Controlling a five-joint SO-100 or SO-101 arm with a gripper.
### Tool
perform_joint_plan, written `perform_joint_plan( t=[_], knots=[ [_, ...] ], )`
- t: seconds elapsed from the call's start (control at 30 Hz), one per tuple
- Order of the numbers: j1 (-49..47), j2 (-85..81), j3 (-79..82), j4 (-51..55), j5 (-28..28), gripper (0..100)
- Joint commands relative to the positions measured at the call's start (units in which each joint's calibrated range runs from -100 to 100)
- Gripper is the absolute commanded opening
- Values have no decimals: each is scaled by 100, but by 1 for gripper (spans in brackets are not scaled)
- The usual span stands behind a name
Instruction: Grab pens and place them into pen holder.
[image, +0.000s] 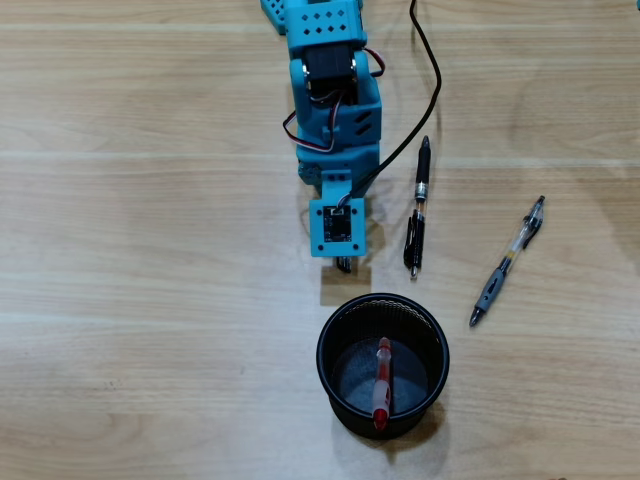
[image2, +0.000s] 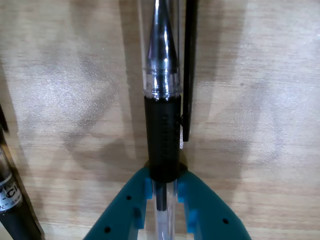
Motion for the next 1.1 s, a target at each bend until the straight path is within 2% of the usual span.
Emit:
perform_joint_plan(
  t=[0.0,0.4,0.63,0.73,1.07],
  knots=[
    [38,-175,-93,58,-4,2],
    [29,-2069,-1070,68,27,2],
    [-127,-2392,-2084,-133,32,2],
    [-173,-2375,-2283,-771,32,2],
    [-438,-1568,-2337,-3914,37,2]
  ],
)
